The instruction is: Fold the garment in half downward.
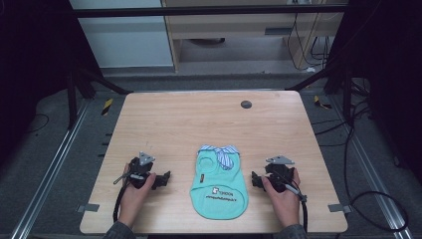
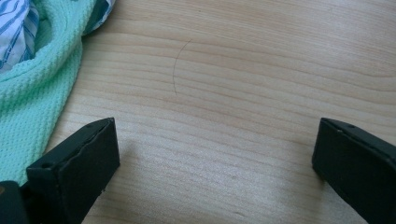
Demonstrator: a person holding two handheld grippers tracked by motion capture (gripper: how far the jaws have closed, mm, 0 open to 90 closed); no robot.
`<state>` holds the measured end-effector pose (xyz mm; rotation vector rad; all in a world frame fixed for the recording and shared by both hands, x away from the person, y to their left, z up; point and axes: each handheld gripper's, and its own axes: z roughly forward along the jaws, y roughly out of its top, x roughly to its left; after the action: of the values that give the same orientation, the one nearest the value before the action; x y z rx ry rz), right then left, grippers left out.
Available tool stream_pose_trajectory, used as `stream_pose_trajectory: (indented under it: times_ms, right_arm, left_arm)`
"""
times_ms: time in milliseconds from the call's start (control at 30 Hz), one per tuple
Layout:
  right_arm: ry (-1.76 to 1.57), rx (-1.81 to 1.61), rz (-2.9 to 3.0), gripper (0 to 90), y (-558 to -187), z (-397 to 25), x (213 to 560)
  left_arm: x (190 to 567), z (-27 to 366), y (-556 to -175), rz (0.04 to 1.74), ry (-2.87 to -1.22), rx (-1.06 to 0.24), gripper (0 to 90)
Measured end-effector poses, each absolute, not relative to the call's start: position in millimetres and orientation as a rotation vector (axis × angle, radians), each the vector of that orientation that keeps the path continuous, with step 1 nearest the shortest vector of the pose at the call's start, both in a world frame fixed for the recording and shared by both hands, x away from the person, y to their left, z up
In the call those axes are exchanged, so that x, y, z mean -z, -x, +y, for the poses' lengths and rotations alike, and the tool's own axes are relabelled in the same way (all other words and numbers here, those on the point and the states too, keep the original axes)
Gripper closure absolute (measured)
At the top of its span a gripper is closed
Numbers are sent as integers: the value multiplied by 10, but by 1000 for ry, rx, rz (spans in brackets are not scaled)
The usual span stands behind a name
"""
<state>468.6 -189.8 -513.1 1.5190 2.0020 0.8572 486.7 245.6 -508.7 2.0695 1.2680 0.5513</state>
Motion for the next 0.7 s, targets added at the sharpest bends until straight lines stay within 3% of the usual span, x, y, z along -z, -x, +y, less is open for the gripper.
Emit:
stream_pose_trajectory:
  times_ms: [400, 467, 700]
  right_arm:
    - [-1492, -886, 2038, 22, -4622, -1895, 5128]
    - [-1480, -891, 2038, 111, -4592, -1892, 5112]
    - [-1386, -874, 2101, 232, -4526, -1831, 4927]
  left_arm:
    - [5058, 2439, -4786, 1200, -2079, -488, 27]
    - [5017, 2447, -4767, 1182, -2069, -468, 32]
    - [4837, 2453, -4799, 1160, -2028, -425, 45]
